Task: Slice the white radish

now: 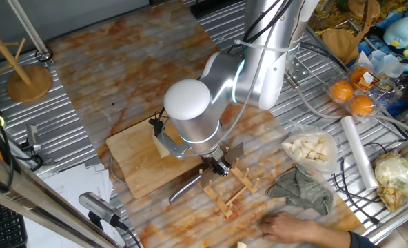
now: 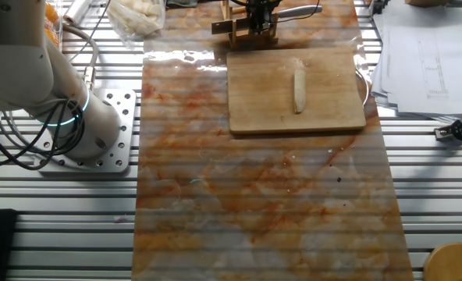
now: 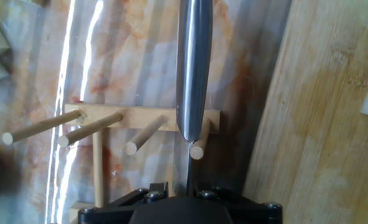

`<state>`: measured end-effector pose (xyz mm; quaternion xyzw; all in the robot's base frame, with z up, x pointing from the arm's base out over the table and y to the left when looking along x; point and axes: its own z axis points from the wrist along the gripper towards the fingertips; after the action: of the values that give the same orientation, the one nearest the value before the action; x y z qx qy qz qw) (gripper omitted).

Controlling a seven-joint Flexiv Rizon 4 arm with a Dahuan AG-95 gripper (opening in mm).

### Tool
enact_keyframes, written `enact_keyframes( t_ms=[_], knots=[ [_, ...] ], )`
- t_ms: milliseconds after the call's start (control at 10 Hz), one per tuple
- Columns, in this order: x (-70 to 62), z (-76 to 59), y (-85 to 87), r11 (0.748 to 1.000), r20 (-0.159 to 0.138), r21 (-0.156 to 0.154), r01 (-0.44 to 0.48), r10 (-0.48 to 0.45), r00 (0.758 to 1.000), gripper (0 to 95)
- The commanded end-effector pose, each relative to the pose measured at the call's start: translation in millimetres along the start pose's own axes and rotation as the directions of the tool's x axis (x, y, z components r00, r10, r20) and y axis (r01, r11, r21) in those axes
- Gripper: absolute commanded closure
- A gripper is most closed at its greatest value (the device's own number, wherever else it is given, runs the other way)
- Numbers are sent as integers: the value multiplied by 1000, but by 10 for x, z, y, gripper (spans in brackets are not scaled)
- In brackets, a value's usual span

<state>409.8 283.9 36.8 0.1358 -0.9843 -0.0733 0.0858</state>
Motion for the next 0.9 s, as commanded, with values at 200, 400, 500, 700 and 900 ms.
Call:
enact_keyframes(
  t_ms=[200, 400, 500, 700, 900],
  knots=[
    [-4, 55, -1, 1000, 2, 0, -10, 10, 1000, 760],
    [-4, 55, -1, 1000, 4, -1, -19, 19, 1000, 950],
    [-4, 55, -1, 1000, 4, 0, -21, 21, 1000, 950],
    [-4, 55, -1, 1000, 4, 0, -21, 21, 1000, 950],
    [-4, 55, -1, 1000, 4, 0, -21, 21, 1000, 950]
  ],
)
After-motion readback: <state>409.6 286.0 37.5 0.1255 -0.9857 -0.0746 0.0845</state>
